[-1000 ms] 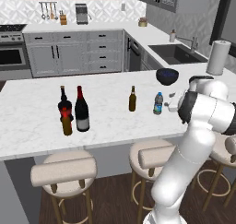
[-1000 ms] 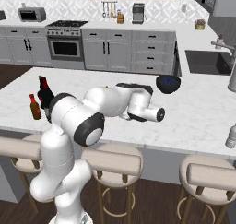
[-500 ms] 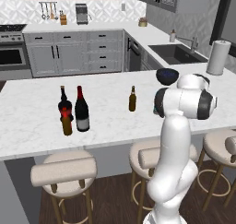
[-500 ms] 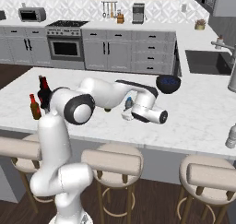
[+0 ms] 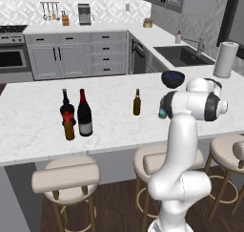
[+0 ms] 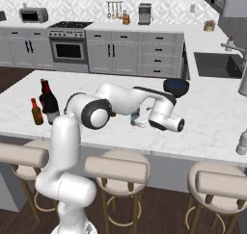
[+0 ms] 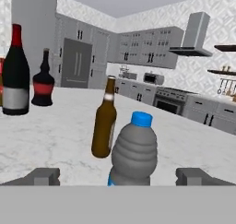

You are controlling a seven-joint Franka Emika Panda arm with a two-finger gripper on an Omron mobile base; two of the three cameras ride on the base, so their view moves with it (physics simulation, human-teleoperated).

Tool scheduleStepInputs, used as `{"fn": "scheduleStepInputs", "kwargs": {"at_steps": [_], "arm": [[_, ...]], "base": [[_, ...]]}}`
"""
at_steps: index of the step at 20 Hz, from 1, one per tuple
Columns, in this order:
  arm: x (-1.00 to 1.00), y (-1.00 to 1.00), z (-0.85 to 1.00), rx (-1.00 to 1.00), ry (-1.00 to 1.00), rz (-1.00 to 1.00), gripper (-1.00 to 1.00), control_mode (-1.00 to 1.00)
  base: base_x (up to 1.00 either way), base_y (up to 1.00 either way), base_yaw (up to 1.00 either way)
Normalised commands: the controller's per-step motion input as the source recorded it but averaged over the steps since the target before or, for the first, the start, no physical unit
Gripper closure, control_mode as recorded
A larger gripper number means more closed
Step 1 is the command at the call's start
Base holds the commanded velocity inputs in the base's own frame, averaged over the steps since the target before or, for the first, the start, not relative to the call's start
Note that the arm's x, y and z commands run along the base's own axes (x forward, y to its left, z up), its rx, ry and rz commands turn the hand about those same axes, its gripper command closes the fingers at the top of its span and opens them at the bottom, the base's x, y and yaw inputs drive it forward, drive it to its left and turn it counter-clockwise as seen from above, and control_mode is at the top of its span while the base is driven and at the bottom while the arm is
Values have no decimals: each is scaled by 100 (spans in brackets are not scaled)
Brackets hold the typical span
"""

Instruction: Move the plastic bottles in the middle to the plastics group, and the glass bottles in the middle to the glass group.

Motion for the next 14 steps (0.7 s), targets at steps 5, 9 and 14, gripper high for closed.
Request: {"fn": "scheduleStepInputs", "kwargs": {"at_steps": [5,9,14], "arm": [[14,30,-3,0,0,0,-100,-100],[13,34,-4,0,0,0,-100,-100],[26,10,-6,0,1,0,-100,-100]], "base": [[0,0,0],[0,0,0],[0,0,0]]}}
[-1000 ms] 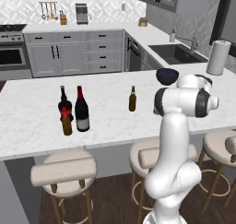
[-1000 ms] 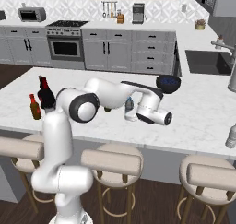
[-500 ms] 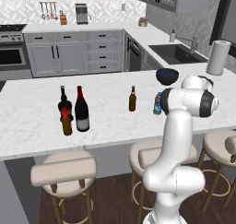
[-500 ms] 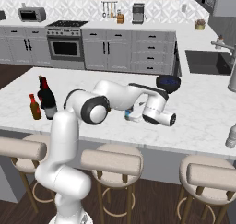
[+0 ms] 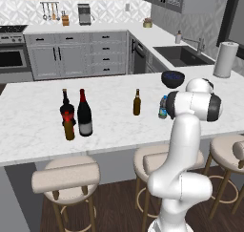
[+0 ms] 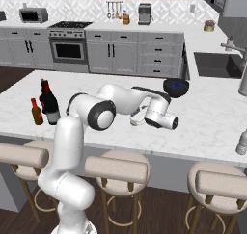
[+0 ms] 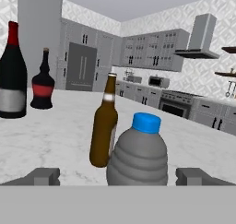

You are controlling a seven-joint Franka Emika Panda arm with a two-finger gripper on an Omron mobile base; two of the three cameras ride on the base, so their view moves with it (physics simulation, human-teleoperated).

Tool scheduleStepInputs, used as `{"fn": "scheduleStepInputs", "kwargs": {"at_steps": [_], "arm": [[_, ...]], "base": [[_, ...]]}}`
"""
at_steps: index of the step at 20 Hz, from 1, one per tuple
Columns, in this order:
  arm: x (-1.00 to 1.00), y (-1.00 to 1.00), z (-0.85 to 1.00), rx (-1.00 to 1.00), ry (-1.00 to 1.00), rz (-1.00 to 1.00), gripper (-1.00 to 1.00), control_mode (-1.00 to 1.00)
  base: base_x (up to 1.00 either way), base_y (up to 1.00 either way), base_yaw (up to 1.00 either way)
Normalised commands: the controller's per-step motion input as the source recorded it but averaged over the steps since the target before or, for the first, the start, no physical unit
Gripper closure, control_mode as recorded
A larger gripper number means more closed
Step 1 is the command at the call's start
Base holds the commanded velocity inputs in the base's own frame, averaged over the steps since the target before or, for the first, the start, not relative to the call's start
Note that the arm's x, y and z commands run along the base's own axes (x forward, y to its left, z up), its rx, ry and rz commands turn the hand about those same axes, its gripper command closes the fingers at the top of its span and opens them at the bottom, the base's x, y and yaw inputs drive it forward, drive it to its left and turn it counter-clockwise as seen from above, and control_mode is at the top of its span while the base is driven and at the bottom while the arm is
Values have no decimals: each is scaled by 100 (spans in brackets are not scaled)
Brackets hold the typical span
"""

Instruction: Move the plastic bottles in the middle to the plastics group, and the glass bottles in the middle to the glass group.

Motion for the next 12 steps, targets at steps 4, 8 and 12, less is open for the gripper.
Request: {"fn": "scheduleStepInputs", "kwargs": {"at_steps": [4,8,12], "arm": [[27,-1,-7,0,5,-2,-100,-100],[18,0,-6,0,6,-2,-100,-100],[5,0,-5,0,3,-2,-100,-100]], "base": [[0,0,0],[0,0,0],[0,0,0]]}}
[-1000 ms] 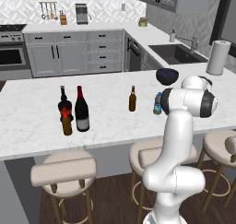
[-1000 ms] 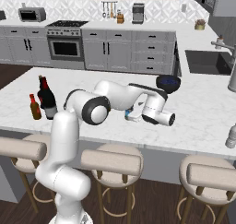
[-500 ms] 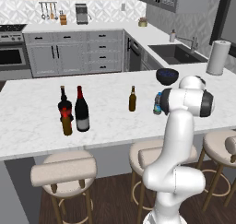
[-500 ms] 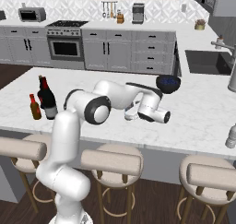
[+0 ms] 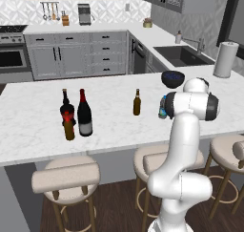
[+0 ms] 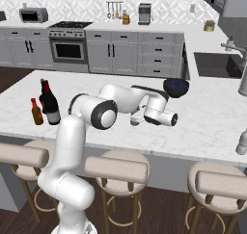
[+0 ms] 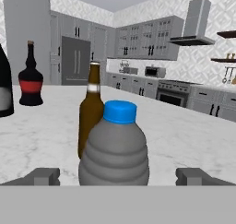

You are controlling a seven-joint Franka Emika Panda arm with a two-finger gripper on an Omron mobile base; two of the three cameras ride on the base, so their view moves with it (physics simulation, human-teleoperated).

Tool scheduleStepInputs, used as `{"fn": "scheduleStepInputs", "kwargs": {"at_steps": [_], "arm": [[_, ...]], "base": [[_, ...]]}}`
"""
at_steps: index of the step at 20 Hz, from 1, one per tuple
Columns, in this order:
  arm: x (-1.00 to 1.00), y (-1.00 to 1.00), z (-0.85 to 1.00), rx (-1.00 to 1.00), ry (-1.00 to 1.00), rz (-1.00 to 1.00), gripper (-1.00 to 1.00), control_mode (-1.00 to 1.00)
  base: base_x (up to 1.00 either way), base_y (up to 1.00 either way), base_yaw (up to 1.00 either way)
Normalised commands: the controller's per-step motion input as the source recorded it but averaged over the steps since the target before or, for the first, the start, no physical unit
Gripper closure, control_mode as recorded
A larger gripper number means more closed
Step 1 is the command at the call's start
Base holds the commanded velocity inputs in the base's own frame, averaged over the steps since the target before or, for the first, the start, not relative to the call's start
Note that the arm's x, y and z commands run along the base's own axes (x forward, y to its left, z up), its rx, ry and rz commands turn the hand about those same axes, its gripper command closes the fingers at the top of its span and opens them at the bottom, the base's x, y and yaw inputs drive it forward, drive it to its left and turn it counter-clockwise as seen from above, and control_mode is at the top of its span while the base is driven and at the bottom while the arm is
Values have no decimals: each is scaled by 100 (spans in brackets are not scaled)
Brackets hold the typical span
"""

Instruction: Move the plastic bottles in the middle to the plastics group, and the glass bottles in the middle to the glass group.

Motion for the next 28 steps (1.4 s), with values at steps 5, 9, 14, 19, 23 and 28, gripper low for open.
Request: {"fn": "scheduleStepInputs", "kwargs": {"at_steps": [5,9,14,19,23,28], "arm": [[1,7,-7,0,0,-1,-100,-100],[7,12,0,0,0,0,-100,-100],[14,14,0,0,0,0,-100,-100],[1,14,-7,0,3,0,-100,-100],[0,-2,-4,1,8,0,100,-100],[-7,-22,1,0,6,-2,100,-100]], "base": [[0,0,0],[0,0,0],[0,0,0],[0,0,0],[0,0,0],[0,0,0]]}}
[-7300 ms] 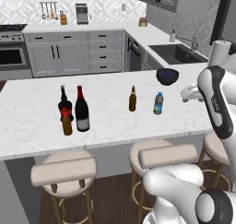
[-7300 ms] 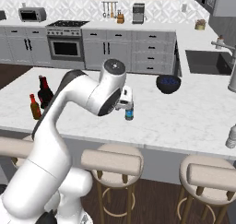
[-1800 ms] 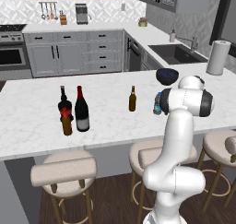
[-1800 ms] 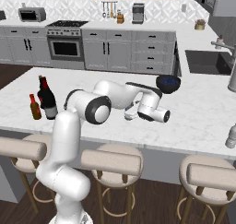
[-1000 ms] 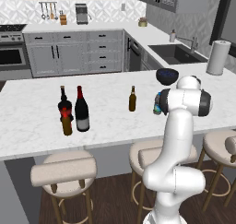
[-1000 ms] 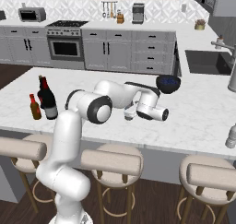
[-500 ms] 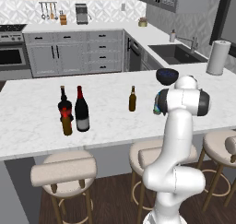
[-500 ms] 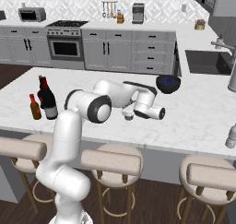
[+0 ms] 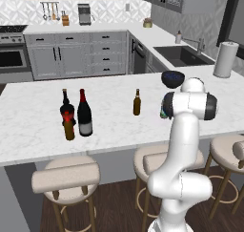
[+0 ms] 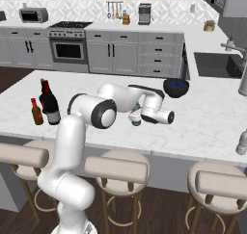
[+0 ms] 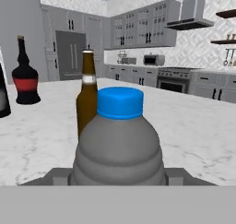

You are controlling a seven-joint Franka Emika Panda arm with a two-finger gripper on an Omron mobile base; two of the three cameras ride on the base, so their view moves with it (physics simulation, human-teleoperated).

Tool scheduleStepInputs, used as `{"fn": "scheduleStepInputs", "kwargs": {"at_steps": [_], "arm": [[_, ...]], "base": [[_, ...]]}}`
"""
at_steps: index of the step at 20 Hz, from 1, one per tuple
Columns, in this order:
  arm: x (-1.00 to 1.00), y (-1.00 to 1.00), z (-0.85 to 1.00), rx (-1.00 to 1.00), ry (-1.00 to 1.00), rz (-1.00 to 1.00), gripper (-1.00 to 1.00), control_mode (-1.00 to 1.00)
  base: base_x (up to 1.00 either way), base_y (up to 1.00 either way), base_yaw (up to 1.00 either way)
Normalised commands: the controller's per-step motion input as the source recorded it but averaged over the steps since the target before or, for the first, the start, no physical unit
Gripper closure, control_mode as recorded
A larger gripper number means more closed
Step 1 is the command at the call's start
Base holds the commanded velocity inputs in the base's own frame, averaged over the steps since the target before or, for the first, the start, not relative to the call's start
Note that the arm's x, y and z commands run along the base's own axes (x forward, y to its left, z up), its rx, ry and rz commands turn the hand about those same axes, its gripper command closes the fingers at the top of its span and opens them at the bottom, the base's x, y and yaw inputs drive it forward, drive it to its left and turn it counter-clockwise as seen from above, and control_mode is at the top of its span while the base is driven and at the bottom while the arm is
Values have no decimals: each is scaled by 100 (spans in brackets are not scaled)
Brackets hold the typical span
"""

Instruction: Move the plastic bottles in the middle to the plastics group, and the glass bottles in the middle to the glass group.

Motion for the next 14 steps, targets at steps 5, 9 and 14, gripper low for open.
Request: {"fn": "scheduleStepInputs", "kwargs": {"at_steps": [5,9,14], "arm": [[-12,-30,14,-3,4,-27,100,-100],[-18,-39,16,-8,0,-63,100,-100],[-17,-33,18,-8,0,-74,100,-100]], "base": [[0,0,0],[0,0,0],[0,0,0]]}}
